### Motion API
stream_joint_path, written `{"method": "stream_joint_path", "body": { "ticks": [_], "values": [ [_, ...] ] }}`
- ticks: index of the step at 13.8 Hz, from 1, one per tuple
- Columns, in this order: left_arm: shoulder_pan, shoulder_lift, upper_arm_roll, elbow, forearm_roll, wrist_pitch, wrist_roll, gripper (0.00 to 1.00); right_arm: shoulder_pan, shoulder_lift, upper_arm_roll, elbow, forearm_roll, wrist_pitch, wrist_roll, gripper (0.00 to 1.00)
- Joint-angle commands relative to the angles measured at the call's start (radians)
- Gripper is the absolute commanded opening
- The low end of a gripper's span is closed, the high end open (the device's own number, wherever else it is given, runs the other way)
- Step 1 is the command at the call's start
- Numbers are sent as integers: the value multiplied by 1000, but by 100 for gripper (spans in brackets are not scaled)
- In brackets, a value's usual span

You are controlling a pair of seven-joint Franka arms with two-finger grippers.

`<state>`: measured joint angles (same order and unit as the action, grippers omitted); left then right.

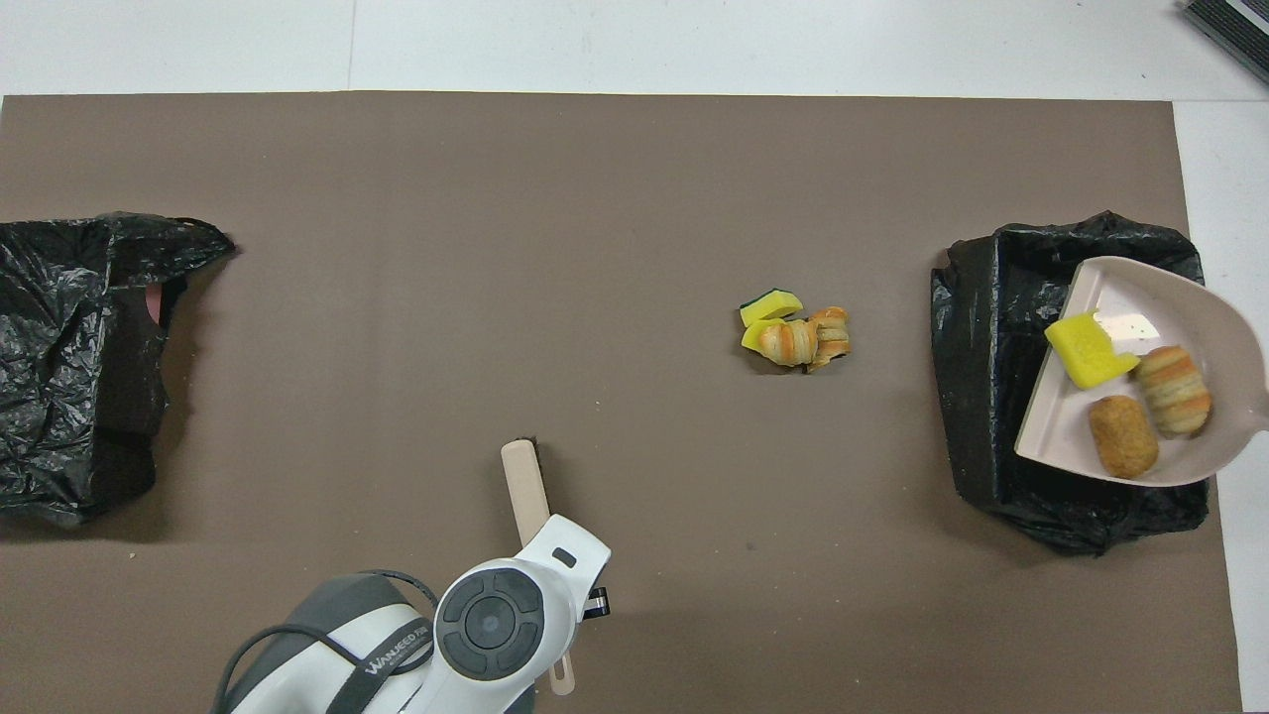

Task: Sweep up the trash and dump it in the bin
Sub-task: 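Carry the dustpan to the bag farthest right and tip it with the right gripper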

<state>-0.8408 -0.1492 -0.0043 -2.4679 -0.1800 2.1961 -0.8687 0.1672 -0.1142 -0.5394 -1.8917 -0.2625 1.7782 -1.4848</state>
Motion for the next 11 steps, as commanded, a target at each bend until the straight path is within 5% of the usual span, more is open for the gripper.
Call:
{"method": "stream_joint_path", "body": {
  "ticks": [1,2,3,11],
  "values": [
    [-26,-24,18,-59,-15,42,-3,0,20,4,70,-7,-157,49,-54,0],
    [-18,-20,20,-52,-15,48,4,56,20,4,87,-10,-223,75,-64,0],
    [-15,-15,23,-45,-15,53,4,100,21,4,102,-13,-268,84,-66,0],
    [256,49,26,136,25,-36,92,100,26,31,197,-18,-498,79,-101,0]
  ]
}}
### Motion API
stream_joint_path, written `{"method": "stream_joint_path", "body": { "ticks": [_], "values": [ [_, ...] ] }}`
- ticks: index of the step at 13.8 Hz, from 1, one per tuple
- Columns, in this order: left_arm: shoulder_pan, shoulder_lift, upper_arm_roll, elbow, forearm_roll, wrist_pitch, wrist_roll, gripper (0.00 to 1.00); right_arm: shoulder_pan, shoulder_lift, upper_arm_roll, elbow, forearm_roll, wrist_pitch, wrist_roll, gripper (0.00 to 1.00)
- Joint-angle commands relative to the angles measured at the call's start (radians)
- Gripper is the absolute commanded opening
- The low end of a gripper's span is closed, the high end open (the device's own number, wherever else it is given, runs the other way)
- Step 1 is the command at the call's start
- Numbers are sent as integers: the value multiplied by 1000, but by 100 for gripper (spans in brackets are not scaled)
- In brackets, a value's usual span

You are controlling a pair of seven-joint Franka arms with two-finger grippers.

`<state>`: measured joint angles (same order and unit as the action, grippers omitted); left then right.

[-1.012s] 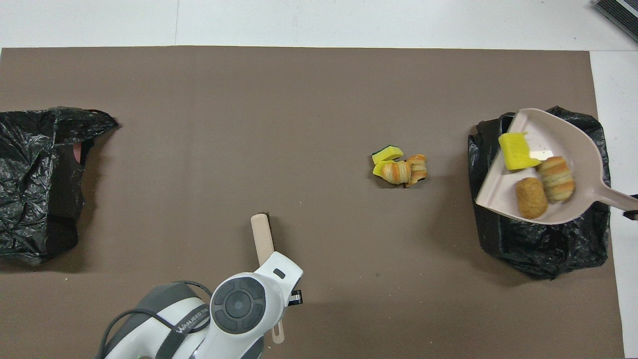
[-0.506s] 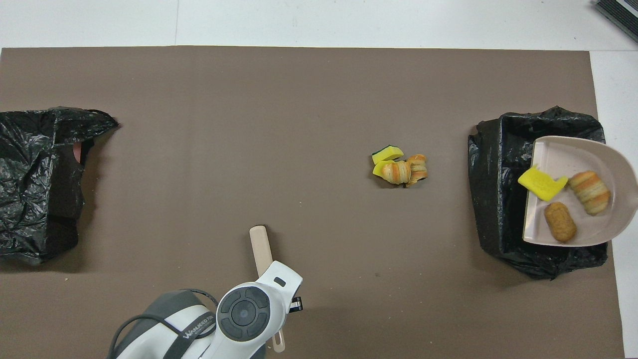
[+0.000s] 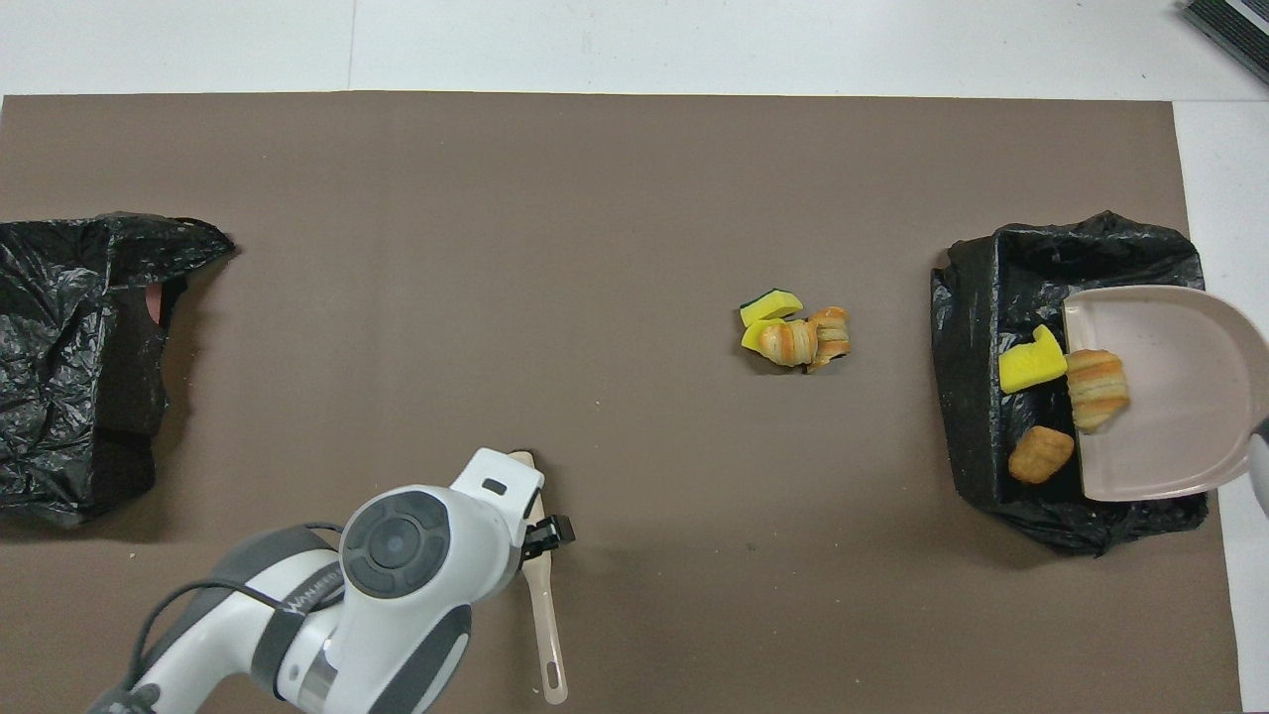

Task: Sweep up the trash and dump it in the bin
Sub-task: 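Bring the empty dustpan back to the table center with the right gripper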

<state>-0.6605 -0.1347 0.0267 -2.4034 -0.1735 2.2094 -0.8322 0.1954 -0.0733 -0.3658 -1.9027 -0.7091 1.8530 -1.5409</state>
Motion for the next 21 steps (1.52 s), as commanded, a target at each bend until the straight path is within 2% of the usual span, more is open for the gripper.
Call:
{"method": "stream_joint_path", "body": {
  "ticks": [1,3,6,9,11,14,17,18,21],
  "values": [
    [103,37,-4,87,34,-48,118,100,-2,-8,36,-1,-96,5,-65,0],
    [191,49,-4,130,55,-48,224,100,-2,-5,60,7,-176,-9,-85,0],
    [306,79,-4,228,75,-57,352,100,-2,-16,96,39,-214,-79,-113,0],
    [418,102,-4,323,75,-91,566,100,-4,-17,160,123,-195,-220,-117,0],
    [487,107,-2,389,75,-167,692,100,-4,-17,212,155,-149,-283,-20,0],
    [609,102,-2,438,75,-243,839,100,-4,-17,293,174,52,-392,331,0],
    [673,132,-2,526,75,-336,863,100,-4,-22,304,168,401,-376,789,0],
    [677,135,-2,538,75,-358,858,100,-2,-20,326,169,460,-359,931,0],
    [674,133,-2,610,77,-417,866,100,-4,58,514,177,545,-298,1446,0]
  ]
}}
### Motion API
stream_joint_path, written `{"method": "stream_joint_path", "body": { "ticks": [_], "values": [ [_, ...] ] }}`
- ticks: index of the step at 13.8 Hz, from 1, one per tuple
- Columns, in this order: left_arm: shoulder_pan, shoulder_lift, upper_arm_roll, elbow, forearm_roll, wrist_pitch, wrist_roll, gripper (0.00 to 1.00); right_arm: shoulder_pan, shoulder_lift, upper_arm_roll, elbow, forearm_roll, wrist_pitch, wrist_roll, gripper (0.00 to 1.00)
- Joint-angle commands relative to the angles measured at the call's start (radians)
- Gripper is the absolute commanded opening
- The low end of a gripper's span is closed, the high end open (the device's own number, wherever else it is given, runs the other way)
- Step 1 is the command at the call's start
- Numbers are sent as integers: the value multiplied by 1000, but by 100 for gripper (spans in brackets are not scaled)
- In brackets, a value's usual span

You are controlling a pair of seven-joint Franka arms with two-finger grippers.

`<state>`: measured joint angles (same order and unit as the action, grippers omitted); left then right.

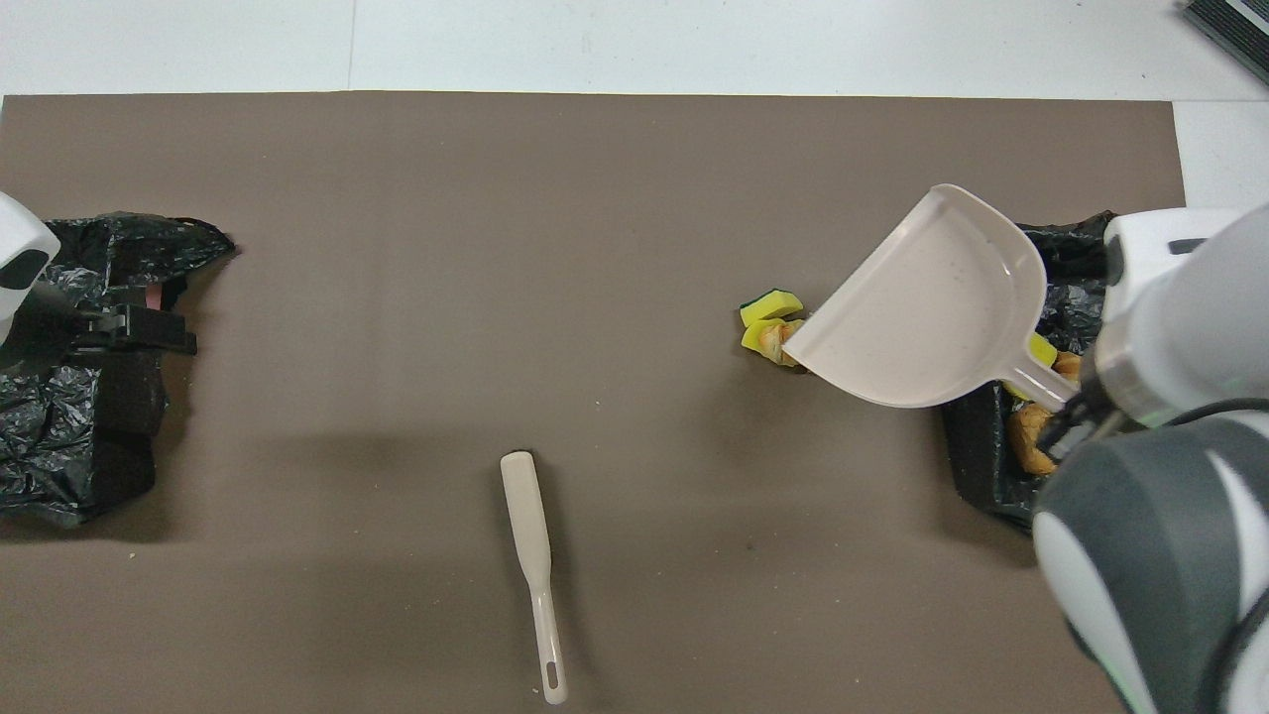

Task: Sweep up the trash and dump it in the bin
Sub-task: 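Bring the empty dustpan back to the table center with the right gripper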

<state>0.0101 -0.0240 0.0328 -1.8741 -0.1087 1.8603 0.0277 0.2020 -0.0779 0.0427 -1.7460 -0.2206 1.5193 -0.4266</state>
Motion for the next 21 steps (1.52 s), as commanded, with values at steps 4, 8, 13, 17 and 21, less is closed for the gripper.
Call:
{"method": "stream_joint_path", "body": {
  "ticks": [4,8,13,17,21],
  "values": [
    [-12,-23,-22,113,83,-104,72,100,-9,297,281,139,98,211,866,0],
    [-25,-75,-57,118,83,-150,49,100,48,587,384,397,67,316,1140,0],
    [-16,-73,-57,124,76,-153,46,100,139,727,400,440,-60,490,1239,0],
    [-10,-73,-54,127,80,-153,47,100,140,808,425,439,-118,568,1247,0],
    [-25,-86,-60,112,78,-181,32,100,85,767,489,418,-99,549,1179,100]
  ]
}}
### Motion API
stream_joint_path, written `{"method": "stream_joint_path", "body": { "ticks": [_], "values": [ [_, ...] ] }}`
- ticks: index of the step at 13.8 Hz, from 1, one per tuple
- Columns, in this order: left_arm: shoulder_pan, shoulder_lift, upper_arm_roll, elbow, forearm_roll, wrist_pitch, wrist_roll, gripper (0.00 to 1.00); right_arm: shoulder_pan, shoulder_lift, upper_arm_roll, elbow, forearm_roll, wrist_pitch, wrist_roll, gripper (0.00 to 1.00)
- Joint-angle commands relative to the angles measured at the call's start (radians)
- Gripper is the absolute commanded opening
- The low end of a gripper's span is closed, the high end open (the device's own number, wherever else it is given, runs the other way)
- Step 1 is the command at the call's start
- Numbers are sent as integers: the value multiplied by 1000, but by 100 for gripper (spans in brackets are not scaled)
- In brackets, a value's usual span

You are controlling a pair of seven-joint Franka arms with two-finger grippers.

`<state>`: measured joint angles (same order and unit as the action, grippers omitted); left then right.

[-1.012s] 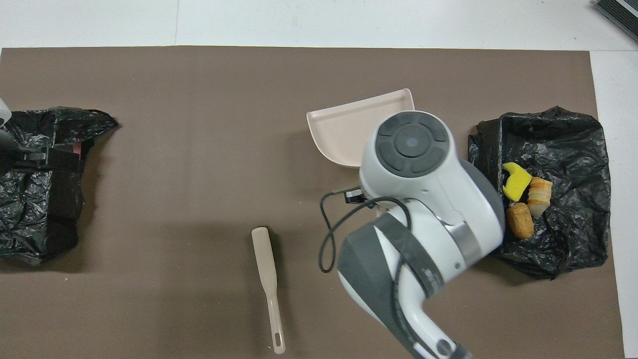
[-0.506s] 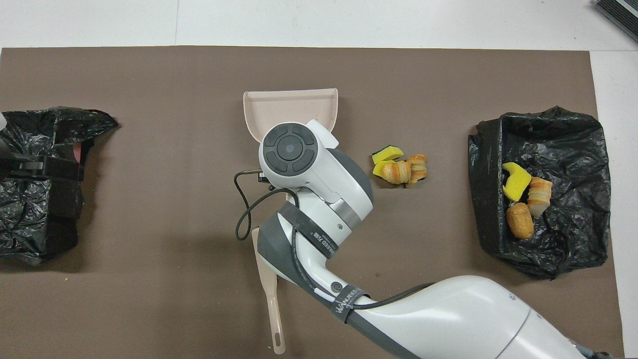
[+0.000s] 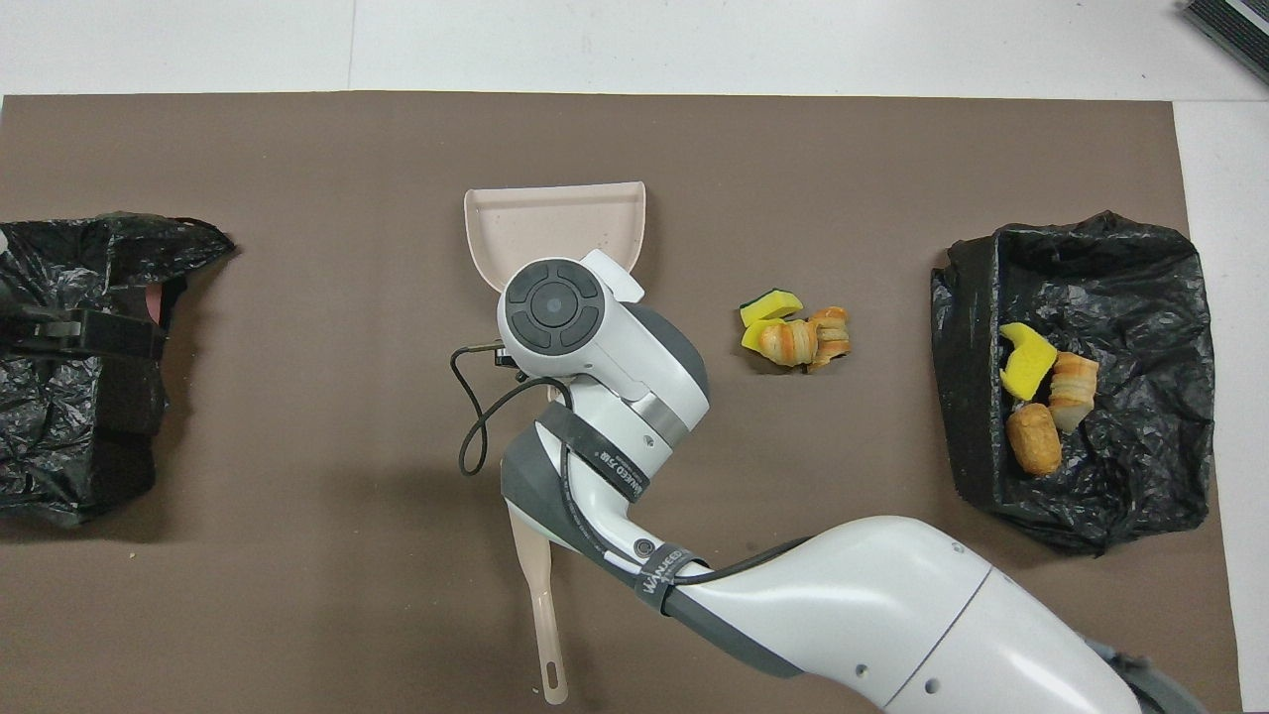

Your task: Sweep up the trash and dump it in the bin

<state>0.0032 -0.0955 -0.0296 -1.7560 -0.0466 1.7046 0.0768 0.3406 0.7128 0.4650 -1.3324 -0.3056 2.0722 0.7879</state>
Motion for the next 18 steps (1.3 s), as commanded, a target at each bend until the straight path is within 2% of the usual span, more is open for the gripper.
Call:
{"method": "stream_joint_path", "body": {
  "ticks": [1,5,7,10,11,15,18],
  "values": [
    [-20,-15,-4,-7,16,-31,-14,100,-75,-85,98,-45,-12,-35,-39,100],
    [-20,-15,-41,-5,17,-30,-11,100,-89,-356,106,-301,164,-83,-58,100],
    [-34,-1,-56,-7,17,-10,-25,100,-78,-435,112,-411,207,-66,-64,100],
    [-115,51,-59,-8,17,82,-136,100,-78,-539,162,-563,256,-46,-108,100],
    [-138,74,-59,-8,17,119,-168,100,-77,-562,167,-603,290,-14,-145,100],
    [-250,174,-59,-8,19,243,-310,100,-34,-533,173,-717,303,145,-164,100],
    [-322,256,-58,-5,27,308,-365,100,-9,-529,179,-749,301,180,-167,100]
  ]
}}
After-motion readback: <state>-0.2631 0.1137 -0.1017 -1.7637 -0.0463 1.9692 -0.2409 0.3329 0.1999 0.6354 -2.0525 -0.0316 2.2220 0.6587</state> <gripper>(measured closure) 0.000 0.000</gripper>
